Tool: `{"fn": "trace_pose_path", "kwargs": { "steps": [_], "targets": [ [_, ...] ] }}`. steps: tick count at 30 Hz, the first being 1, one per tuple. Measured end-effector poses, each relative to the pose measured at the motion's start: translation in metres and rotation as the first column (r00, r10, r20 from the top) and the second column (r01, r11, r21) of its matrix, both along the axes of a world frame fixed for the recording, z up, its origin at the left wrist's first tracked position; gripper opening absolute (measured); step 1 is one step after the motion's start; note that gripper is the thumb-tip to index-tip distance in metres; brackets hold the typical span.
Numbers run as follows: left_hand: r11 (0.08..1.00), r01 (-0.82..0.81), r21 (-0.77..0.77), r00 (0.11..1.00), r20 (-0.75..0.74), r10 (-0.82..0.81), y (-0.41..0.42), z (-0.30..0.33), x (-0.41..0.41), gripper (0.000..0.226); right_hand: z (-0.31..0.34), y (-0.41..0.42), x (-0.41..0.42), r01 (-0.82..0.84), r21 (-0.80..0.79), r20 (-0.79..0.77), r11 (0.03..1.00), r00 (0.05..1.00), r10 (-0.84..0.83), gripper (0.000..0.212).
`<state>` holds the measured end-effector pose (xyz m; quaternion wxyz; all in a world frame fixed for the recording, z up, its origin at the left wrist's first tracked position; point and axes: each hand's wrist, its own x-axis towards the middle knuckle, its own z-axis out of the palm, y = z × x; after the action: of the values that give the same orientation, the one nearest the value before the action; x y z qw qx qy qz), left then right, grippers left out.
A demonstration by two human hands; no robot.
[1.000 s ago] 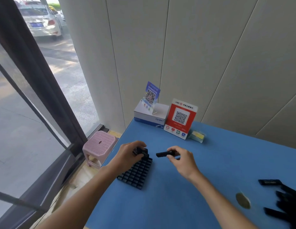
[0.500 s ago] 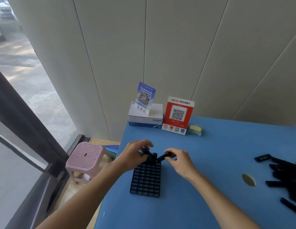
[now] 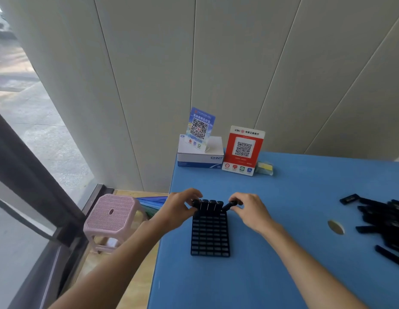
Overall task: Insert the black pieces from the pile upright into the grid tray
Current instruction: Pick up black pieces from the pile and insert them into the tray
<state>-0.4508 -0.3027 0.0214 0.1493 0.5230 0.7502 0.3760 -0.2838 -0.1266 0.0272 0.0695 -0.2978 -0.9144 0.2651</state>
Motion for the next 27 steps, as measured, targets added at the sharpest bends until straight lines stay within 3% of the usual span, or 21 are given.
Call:
{"fn": "trace_pose_path", "kwargs": {
  "steps": [9,19,27],
  "targets": [
    [1.0,-0.02,0.013,0.999,-0.041,0.02,0.0,-0.009,0.003,0.023,0.003,0.001,-0.001,-0.044,0.046,0.048,0.998,0.998,0.042,0.015],
    [0.995,-0.086,0.048,0.996,-0.029,0.088,-0.001,-0.01,0.008,0.025,-0.006,0.0,-0.008,-0.031,-0.074,0.009,0.997,0.999,0.032,0.016],
    [0.993,-0.119,0.017,0.992,-0.035,0.12,-0.001,-0.01,0.011,0.026,-0.005,0.001,-0.012,-0.064,-0.069,0.024,0.996,0.998,0.066,0.024]
  ]
}}
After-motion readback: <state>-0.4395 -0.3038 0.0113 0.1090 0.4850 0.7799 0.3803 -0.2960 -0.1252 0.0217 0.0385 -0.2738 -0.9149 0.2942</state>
